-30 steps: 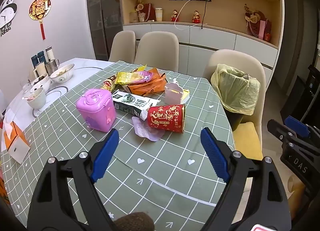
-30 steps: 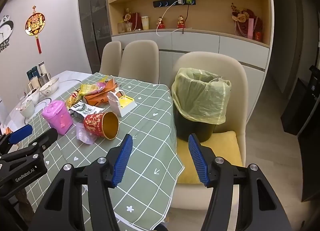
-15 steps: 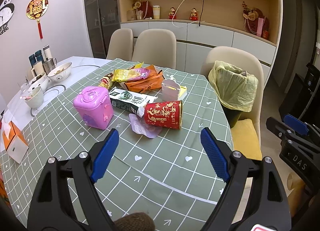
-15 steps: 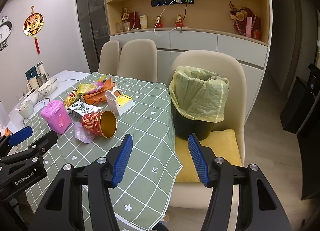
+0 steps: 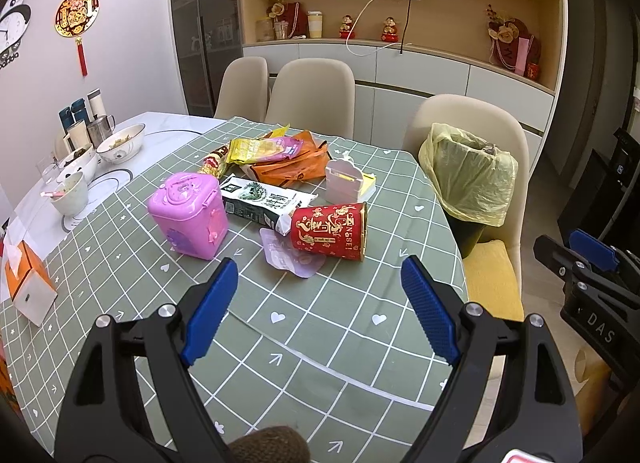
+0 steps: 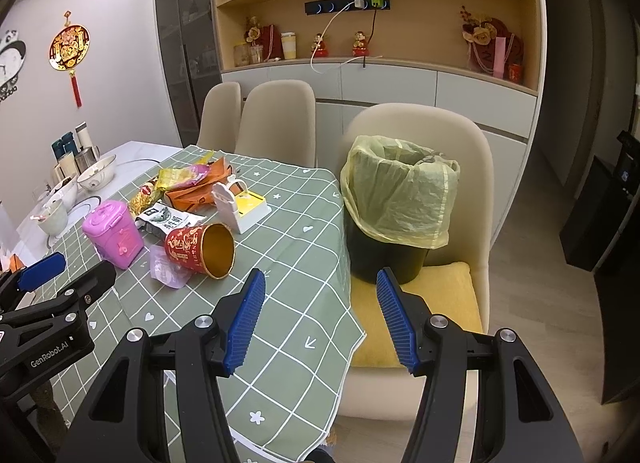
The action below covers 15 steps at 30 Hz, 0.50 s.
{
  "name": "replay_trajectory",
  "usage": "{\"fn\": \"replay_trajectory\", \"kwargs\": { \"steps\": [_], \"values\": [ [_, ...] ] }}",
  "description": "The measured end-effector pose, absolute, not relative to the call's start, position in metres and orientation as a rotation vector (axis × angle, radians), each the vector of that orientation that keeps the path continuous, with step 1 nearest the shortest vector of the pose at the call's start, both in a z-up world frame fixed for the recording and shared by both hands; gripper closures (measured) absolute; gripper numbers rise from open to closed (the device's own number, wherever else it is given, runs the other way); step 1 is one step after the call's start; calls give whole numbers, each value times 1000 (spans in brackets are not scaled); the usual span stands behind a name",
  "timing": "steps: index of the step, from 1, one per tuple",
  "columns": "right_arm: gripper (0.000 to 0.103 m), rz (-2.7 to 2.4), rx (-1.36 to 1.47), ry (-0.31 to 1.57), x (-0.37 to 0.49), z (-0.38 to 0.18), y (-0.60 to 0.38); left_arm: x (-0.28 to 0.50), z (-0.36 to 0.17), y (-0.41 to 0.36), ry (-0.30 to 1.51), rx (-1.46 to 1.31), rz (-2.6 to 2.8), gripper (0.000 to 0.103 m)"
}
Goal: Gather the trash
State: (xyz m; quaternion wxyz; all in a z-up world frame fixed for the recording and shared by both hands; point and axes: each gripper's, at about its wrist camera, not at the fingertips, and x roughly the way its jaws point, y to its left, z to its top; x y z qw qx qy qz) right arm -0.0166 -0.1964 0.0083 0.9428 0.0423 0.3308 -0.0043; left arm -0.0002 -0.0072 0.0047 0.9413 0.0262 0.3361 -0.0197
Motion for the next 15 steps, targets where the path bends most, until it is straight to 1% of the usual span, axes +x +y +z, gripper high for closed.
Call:
{"fn": "replay_trajectory", "kwargs": {
  "steps": [15],
  "values": [
    [48,-15,89,678,-18,6,-197,-4,2,-2,684,51,-43,23]
  ]
}}
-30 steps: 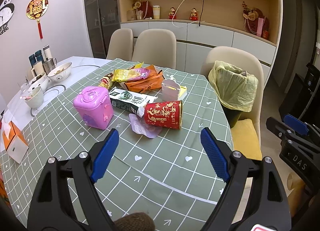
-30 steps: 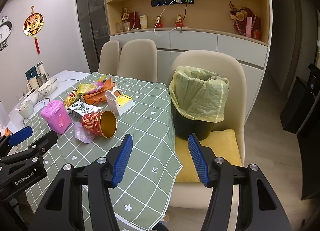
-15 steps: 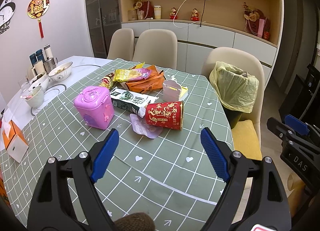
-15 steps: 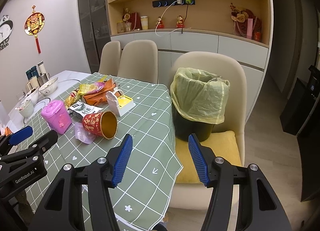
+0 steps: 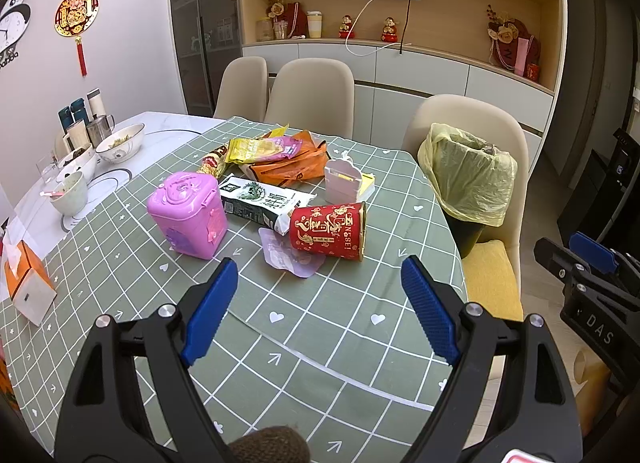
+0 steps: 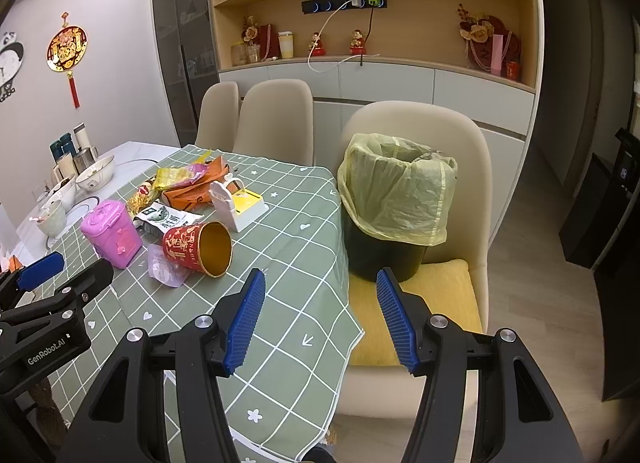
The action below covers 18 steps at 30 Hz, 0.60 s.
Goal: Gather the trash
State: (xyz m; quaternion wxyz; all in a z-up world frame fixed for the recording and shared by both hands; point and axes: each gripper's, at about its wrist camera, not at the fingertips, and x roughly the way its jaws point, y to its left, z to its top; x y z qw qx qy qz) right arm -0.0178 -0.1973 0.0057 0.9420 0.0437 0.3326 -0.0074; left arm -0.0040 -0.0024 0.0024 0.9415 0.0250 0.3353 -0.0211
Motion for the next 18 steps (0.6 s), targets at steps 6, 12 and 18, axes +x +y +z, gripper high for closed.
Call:
{"fn": "replay_trajectory", "kwargs": {
  "steps": [6,12,18],
  "values": [
    [48,-14,89,678,-18,5,-198,-4,2,-2,684,50,-41,23],
    [48,-16,90,677,-18,6,-198,-5,2,-2,683,45,-38,23],
    [48,-18,92,677,-17,6,-200,-5,2,-1,683,44,-39,23]
  ]
}}
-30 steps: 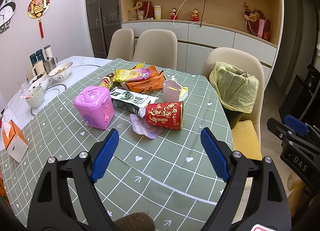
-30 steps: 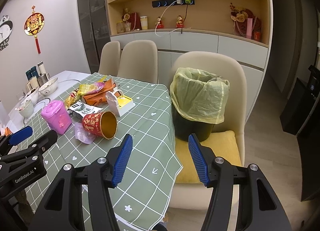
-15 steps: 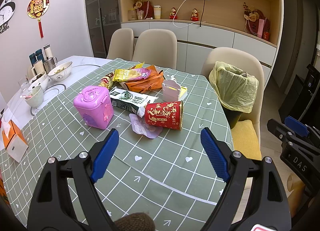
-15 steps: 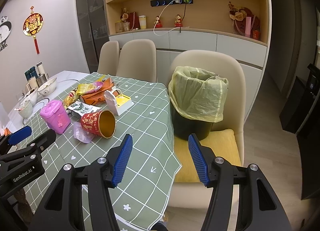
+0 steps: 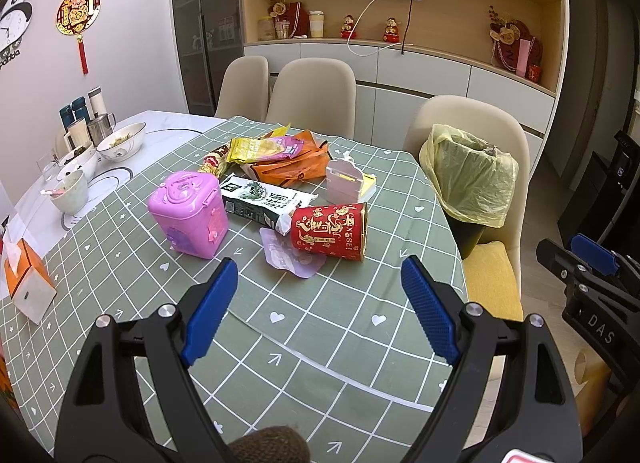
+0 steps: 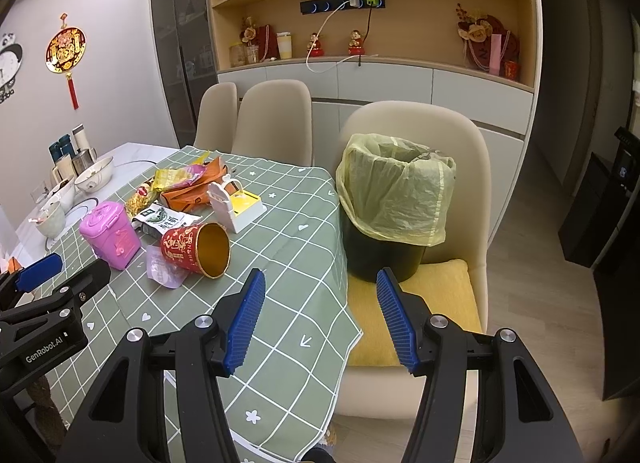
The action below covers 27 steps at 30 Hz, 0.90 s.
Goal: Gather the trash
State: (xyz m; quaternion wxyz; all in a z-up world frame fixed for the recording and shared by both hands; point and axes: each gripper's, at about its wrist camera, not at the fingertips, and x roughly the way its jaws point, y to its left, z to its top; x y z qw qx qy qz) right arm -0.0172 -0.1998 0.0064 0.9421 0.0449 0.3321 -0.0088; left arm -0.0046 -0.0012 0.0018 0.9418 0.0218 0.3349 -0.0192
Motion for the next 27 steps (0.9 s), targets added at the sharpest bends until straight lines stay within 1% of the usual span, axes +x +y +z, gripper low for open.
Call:
{"fn": "replay_trajectory", "kwargs": {
  "steps": [17,27],
  "values": [
    [48,-22,100,684,-17,5,-204,-3,1,-1,690,38,-35,23],
    [48,-41,127,717,6,-4,-221,14,-12,15,716,7,-31,23]
  ]
}}
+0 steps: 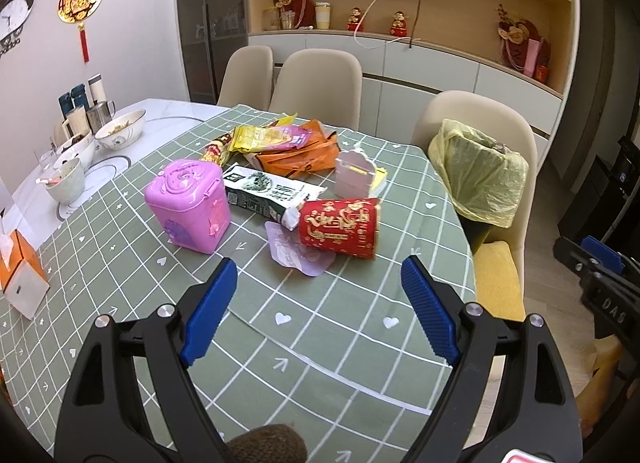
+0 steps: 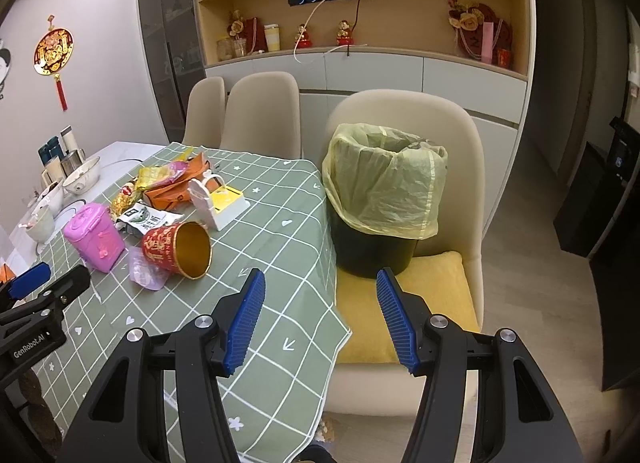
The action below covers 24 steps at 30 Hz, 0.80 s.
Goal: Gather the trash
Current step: 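Grasp the red-gold paper cup with the right tool while the left tool grasps the clear plastic bag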
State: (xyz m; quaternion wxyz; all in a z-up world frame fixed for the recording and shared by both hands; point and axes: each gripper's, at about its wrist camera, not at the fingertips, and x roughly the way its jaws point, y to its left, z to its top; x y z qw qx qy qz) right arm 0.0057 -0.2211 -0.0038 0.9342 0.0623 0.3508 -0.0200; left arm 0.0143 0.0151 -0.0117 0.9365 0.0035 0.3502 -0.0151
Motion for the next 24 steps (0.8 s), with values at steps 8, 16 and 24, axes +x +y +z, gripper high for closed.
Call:
{"fn": "replay_trajectory", "kwargs": {
  "steps": [8,16,24],
  "values": [
    [48,95,92,692,57,-7,-236,36,-18,30,735,-52,15,22],
    [48,272,10,757,130,-19,-231,75,-31,44,776,-206,81,14],
    [48,581,-24,851,145,-40,-173,98,-43,71,876,-178,101,16]
  ]
}}
